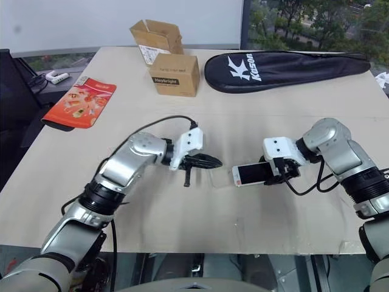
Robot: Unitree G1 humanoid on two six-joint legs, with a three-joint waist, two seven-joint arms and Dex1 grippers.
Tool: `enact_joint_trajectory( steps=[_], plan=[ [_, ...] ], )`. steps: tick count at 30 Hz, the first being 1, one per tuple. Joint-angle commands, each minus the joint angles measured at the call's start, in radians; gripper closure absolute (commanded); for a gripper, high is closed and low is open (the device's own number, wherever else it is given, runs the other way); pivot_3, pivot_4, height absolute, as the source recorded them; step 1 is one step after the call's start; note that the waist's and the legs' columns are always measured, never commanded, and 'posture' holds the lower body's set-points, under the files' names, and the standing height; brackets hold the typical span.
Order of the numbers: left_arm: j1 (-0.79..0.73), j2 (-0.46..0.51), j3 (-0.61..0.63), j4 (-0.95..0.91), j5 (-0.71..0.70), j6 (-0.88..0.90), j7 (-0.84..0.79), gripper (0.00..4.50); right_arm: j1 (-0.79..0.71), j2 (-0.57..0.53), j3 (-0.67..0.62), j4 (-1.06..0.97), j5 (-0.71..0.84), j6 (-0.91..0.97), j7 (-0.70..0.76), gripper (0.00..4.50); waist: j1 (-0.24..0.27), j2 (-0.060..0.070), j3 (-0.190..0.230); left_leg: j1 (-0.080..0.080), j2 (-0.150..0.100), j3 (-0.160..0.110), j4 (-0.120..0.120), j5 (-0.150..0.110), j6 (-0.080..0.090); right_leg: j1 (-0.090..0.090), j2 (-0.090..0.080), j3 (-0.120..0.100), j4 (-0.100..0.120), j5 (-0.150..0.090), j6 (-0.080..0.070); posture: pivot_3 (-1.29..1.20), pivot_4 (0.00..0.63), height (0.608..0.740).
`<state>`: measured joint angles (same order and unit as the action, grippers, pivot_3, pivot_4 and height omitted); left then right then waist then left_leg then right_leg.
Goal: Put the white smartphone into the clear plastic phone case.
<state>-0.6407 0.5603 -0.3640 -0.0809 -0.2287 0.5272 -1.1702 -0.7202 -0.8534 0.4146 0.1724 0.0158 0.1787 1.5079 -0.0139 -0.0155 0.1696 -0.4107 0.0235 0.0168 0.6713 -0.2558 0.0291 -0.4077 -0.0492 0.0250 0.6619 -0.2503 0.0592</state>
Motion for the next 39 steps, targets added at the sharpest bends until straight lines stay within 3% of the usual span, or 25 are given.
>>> enact_joint_trajectory(
  steps=[1, 13, 21, 39],
  plan=[
    [0.001, 0.013, 0.034, -0.075, -0.039, 0.039, -0.007, 4.5, -0.03, 0.012, -0.017, -0.04, 0.002, 0.006, 0.017, 1.56, 0.001, 0.0, 0.0, -0.004, 0.0, 0.0, 0.001, 0.0, 0.0, -0.003, 0.0, 0.0, 0.001, 0.0, 0.0, 0.0, 0.15, 0.732],
    [0.043, -0.119, -0.055, 0.003, 0.033, 0.056, 0.138, 4.5, -0.073, 0.094, 0.033, -0.01, -0.086, -0.047, -0.005, 1.56, 0.003, 0.0, 0.0, -0.005, -0.001, 0.0, 0.003, 0.0, 0.0, -0.004, 0.0, -0.001, 0.001, 0.0, 0.0, 0.0, 0.15, 0.732],
    [0.068, -0.154, -0.109, 0.111, 0.116, 0.029, 0.187, 4.5, -0.079, 0.107, 0.043, 0.027, -0.12, -0.071, -0.001, 1.56, 0.005, 0.0, -0.001, -0.004, 0.0, 0.0, 0.004, 0.0, 0.0, -0.003, 0.0, -0.001, 0.002, 0.0, 0.0, 0.0, 0.15, 0.732],
    [0.138, -0.151, -0.14, 0.039, 0.113, 0.085, 0.189, 4.5, -0.007, 0.039, 0.061, -0.119, -0.145, -0.034, 0.04, 1.56, 0.017, 0.001, -0.002, -0.004, -0.001, -0.003, 0.008, 0.0, 0.0, 0.001, 0.0, -0.003, 0.001, 0.0, 0.0, 0.0, 0.15, 0.732]
  ],
)
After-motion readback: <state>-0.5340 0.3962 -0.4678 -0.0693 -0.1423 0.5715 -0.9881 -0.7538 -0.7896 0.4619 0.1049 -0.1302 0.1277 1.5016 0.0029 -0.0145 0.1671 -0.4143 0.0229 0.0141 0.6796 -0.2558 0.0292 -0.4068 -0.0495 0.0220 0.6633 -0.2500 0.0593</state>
